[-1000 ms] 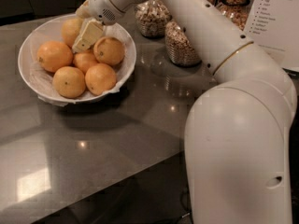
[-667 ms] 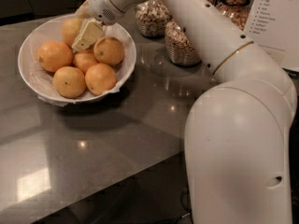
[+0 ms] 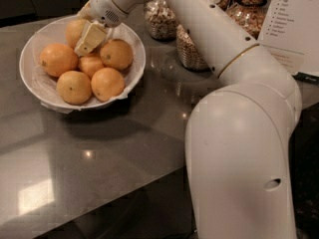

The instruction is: Pick orange from white bowl

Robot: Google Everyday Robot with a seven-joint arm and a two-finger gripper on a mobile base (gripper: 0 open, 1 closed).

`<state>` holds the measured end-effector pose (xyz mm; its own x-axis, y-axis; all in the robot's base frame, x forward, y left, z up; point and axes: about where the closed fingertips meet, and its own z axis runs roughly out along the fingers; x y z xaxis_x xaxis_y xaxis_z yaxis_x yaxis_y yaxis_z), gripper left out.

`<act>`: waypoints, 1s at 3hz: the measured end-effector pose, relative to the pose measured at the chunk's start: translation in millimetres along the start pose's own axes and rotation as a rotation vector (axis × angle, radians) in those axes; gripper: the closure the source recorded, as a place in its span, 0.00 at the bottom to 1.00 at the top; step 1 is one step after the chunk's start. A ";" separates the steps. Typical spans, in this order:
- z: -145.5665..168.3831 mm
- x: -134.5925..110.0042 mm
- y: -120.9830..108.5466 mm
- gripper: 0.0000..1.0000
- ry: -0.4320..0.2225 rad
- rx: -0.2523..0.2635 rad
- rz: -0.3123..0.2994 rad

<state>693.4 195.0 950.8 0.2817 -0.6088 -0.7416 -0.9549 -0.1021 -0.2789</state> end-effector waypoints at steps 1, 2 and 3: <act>9.8 -3.6 -5.7 0.32 0.035 -0.009 -0.027; 13.8 -8.2 -9.9 0.36 0.082 -0.005 -0.053; 13.5 -7.0 -9.8 0.38 0.137 0.006 -0.069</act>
Offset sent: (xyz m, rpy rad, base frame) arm 0.0159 0.0196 0.0117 -0.1400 -0.0872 0.0060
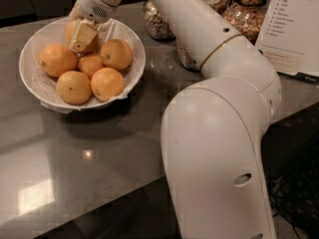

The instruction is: Pick orange from white bowl

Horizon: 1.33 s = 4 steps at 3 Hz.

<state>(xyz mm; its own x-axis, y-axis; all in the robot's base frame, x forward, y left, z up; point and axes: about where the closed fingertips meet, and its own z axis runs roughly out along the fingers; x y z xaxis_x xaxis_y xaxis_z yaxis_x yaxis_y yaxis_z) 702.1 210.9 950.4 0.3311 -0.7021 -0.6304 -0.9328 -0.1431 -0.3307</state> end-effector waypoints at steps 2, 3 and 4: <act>-12.5 22.6 14.2 0.36 0.073 0.032 0.030; -12.8 26.7 18.5 0.34 0.081 0.039 0.034; -12.7 26.7 18.5 0.53 0.081 0.039 0.034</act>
Offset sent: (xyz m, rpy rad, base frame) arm -0.0165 -0.0483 -0.0138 -0.0717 -0.0208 -0.1100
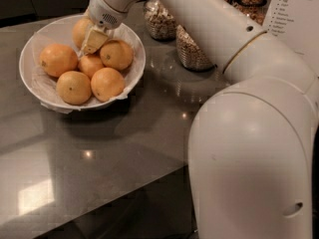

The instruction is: Pick orange from white bowl

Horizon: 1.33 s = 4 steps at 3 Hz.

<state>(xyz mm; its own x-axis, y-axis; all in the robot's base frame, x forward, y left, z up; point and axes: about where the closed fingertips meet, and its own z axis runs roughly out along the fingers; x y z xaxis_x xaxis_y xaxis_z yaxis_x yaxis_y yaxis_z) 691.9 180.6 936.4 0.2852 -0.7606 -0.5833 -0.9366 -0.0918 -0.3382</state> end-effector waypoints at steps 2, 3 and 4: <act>0.3 0.0 0.1 1.00 0.000 0.000 0.000; 0.2 -0.3 0.1 1.00 -0.001 0.000 -0.001; -1.3 -3.4 0.1 1.00 -0.010 0.002 -0.006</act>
Offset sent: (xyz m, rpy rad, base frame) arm 0.0000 0.0000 0.0000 0.0000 0.0000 0.0000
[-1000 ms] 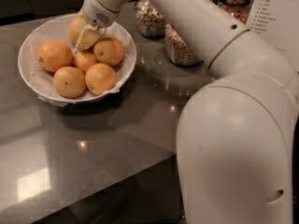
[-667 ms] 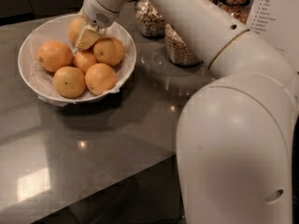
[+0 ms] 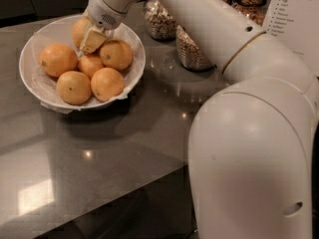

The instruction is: Pick orange from white bowl

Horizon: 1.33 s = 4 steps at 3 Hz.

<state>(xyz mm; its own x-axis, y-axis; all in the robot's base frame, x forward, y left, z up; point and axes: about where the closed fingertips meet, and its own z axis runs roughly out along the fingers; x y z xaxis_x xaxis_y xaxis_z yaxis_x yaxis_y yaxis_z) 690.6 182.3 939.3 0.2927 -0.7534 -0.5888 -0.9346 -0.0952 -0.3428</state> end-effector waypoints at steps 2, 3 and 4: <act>-50.1 -19.3 -9.0 1.00 -0.154 0.070 -0.027; -79.9 -24.5 -11.3 1.00 -0.196 0.124 -0.042; -107.4 -24.3 -9.4 1.00 -0.229 0.173 -0.036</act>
Offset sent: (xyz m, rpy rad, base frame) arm -0.0130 -0.0434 0.0955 0.2623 -0.1180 0.0277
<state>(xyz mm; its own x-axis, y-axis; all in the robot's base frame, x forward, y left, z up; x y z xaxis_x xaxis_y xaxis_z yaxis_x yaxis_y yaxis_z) 670.6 131.7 1035.6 0.3812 -0.5830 -0.7175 -0.8804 0.0078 -0.4742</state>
